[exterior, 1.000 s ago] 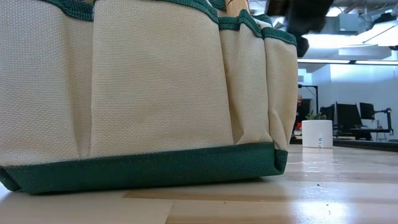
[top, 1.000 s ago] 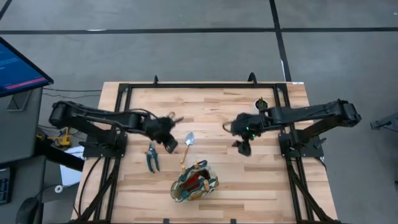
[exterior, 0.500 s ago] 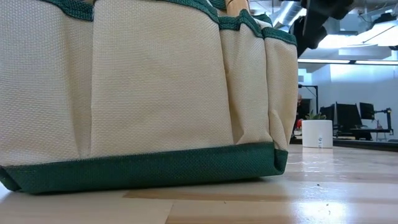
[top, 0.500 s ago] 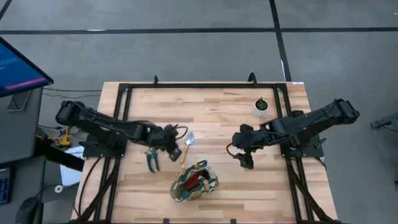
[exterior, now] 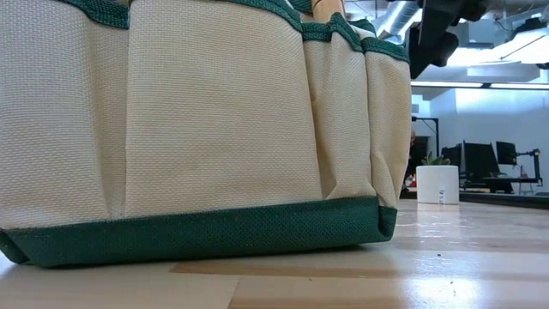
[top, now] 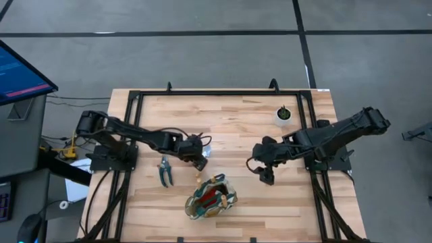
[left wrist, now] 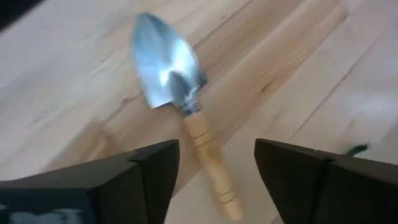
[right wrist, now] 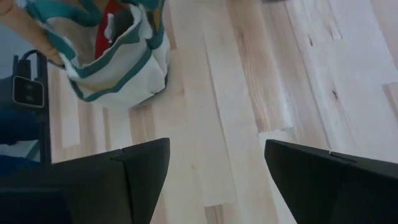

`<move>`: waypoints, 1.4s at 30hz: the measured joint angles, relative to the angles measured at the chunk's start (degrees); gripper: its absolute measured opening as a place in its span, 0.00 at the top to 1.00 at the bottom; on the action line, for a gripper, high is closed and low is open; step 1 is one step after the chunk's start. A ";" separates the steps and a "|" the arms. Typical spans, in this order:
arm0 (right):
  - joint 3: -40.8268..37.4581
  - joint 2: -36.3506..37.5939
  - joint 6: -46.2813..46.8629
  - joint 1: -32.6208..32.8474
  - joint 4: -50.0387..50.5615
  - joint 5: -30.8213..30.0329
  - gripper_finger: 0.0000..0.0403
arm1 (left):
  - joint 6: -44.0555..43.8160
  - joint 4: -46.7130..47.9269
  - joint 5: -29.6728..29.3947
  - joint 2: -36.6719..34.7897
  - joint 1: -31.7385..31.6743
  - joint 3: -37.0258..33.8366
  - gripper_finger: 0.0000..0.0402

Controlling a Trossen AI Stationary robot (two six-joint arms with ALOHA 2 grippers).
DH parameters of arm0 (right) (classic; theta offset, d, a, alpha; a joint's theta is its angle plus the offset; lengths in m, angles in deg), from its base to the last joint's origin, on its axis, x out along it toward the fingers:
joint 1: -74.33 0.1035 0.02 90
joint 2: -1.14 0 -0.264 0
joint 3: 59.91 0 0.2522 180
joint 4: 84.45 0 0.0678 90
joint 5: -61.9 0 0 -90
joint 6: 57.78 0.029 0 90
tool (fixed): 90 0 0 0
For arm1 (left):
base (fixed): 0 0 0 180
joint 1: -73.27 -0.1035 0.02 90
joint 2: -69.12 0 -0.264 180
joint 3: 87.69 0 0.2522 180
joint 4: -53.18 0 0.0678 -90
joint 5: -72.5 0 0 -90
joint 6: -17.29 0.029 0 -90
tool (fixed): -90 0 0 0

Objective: Pick & Place Garden tools in Gardening bag
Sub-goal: Put the brown trowel into the gardening bag pocket

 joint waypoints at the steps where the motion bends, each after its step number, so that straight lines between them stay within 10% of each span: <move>1: 0.00 -0.02 0.44 -0.02 0.07 -0.17 0.37 | -1.00 -0.73 0.15 0.49 0.00 0.02 0.48; 26: 0.00 -0.02 1.70 -0.09 -0.21 -1.23 0.37 | -3.20 -3.25 0.17 11.63 1.82 0.33 0.51; 42: 0.00 -0.02 1.75 -0.05 -0.20 -1.66 0.37 | -1.35 -4.10 0.19 12.03 1.64 0.14 0.90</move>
